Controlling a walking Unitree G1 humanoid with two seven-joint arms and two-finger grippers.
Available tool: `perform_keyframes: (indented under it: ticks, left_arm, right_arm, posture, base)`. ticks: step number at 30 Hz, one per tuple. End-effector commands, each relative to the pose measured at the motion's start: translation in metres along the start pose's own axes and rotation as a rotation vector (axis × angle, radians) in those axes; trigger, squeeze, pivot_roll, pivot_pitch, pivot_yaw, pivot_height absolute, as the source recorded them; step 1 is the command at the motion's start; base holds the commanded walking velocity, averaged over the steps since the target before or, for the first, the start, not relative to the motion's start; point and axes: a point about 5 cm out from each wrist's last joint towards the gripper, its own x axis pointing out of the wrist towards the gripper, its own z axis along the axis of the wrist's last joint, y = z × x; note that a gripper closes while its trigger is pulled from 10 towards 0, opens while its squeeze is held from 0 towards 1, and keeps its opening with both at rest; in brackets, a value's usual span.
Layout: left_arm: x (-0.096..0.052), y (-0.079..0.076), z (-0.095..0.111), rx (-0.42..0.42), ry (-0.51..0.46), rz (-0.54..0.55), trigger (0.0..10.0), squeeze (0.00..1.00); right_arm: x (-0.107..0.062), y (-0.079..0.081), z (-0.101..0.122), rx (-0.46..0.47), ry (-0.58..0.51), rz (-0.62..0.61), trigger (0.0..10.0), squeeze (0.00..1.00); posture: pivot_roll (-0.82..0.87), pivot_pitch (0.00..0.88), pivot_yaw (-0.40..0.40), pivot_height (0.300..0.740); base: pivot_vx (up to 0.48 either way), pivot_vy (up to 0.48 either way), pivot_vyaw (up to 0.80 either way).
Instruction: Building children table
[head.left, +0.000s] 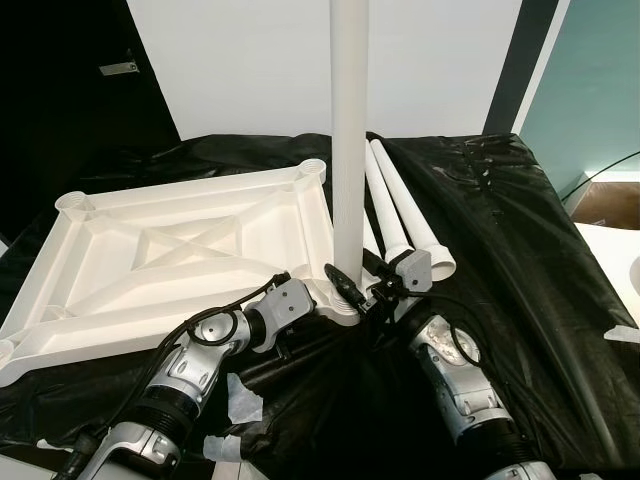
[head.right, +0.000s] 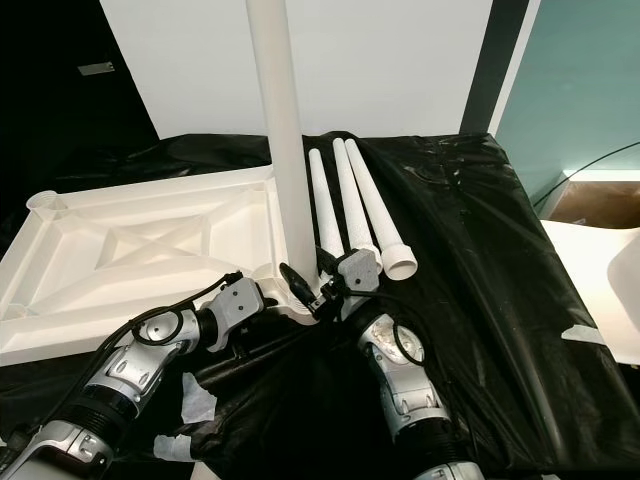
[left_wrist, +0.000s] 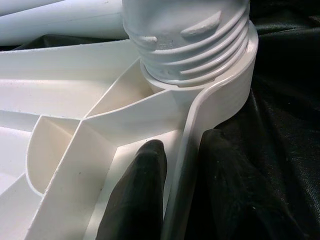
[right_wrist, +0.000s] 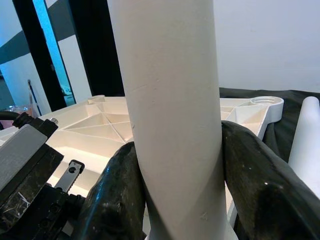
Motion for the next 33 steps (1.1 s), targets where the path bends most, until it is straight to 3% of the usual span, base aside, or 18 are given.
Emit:
perform_keyframes:
  ticks: [1,2,3,7,8,12,17,18,19,20,21,33]
  left_arm:
    - [0.004,-0.026,-0.022,-0.069,0.07,-0.105,10.0,0.0]
    - [0.004,-0.026,-0.022,-0.069,0.07,-0.105,10.0,0.0]
    - [0.005,-0.027,-0.022,-0.071,0.069,-0.105,10.0,0.0]
    - [0.005,-0.027,-0.022,-0.074,0.068,-0.102,10.0,0.0]
    - [0.006,-0.027,-0.022,-0.074,0.067,-0.101,10.0,0.0]
    - [0.006,-0.026,-0.022,-0.074,0.067,-0.1,10.0,0.0]
    - [0.006,-0.025,-0.022,-0.073,0.068,-0.097,10.0,0.0]
    - [0.006,-0.025,-0.022,-0.073,0.068,-0.097,10.0,0.0]
    - [0.005,-0.025,-0.022,-0.072,0.069,-0.096,10.0,0.0]
    - [0.005,-0.024,-0.022,-0.072,0.069,-0.095,10.0,0.0]
    - [0.005,-0.024,-0.022,-0.072,0.07,-0.093,10.0,0.0]
    - [0.003,-0.024,-0.023,-0.074,0.073,-0.088,10.0,0.0]
  right_arm:
    - [-0.009,-0.018,-0.009,-0.008,0.075,-0.104,10.0,0.0]
    - [-0.009,-0.018,-0.009,-0.008,0.075,-0.104,10.0,0.0]
    - [-0.008,-0.019,-0.009,-0.008,0.087,-0.082,10.0,1.0]
    - [-0.005,-0.022,-0.008,-0.016,0.095,-0.023,10.0,1.0]
    - [-0.003,-0.025,-0.007,-0.018,0.103,0.041,10.0,0.0]
    - [0.001,-0.03,-0.002,-0.046,0.111,0.166,10.0,0.0]
    - [-0.004,-0.041,-0.002,-0.048,0.215,0.423,10.0,0.0]
    - [-0.004,-0.041,-0.002,-0.048,0.215,0.423,10.0,0.0]
    - [-0.004,-0.045,-0.001,-0.047,0.243,0.47,2.9,0.0]
    - [-0.004,-0.048,-0.001,-0.045,0.26,0.496,2.9,0.0]
    - [-0.004,-0.049,0.0,-0.029,0.274,0.539,0.0,0.0]
    - [0.003,-0.05,0.002,0.013,0.236,0.523,0.0,0.0]
  posture:
    - [0.05,0.0,0.042,0.74]
    - [0.05,0.0,0.042,0.74]
    - [0.05,0.0,0.04,0.74]
    - [0.05,0.0,0.039,0.74]
    - [0.05,0.0,0.039,0.74]
    - [0.05,0.0,0.038,0.74]
    - [0.05,0.0,0.039,0.74]
    - [0.05,0.0,0.039,0.74]
    - [0.06,0.0,0.039,0.74]
    - [0.06,0.0,0.039,0.74]
    - [0.06,0.0,0.038,0.74]
    - [0.07,0.0,0.038,0.74]
  base:
    - [0.0,0.0,0.0]
    - [0.0,0.0,0.0]
    - [0.0,0.0,0.0]
    - [0.0,0.0,0.0]
    - [0.0,0.0,0.0]
    - [0.0,0.0,0.0]
    - [0.0,0.0,0.0]
    - [0.0,0.0,0.0]
    - [0.0,0.0,0.0]
    - [0.0,0.0,0.0]
    - [0.0,0.0,0.0]
    - [0.0,0.0,0.0]
